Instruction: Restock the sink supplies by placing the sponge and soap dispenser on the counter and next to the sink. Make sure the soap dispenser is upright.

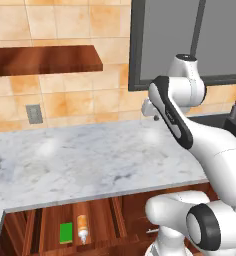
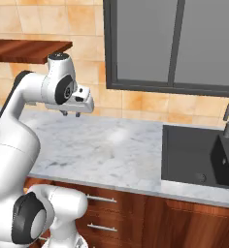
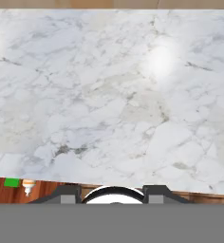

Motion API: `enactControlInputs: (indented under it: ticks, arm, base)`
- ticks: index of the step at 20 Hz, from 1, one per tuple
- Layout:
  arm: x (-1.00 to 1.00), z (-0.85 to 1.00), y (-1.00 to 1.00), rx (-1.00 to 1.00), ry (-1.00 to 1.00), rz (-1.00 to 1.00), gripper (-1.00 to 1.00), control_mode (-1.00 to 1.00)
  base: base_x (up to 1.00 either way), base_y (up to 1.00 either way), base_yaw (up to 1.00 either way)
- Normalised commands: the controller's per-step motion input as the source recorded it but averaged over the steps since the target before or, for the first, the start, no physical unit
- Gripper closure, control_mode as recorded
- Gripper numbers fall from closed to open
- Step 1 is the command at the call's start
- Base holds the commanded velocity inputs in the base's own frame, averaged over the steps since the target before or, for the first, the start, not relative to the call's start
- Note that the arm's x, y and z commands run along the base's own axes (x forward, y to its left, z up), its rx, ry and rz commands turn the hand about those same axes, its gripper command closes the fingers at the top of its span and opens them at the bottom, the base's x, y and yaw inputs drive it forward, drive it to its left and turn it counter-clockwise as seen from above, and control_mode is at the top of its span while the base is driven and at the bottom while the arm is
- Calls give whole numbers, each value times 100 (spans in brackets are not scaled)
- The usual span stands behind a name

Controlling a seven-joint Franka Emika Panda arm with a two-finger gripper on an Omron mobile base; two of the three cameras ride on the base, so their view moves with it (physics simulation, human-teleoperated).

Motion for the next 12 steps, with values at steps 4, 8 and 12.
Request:
enactControlInputs:
  ticks: [4,8,12]
  arm:
    - [0,0,0,0,0,0,-100,100]
    - [0,0,0,0,0,0,-100,100]
    - [0,0,0,0,0,0,-100,100]
  base:
    - [-43,0,0]
    - [-94,51,0]
    - [-43,98,-1]
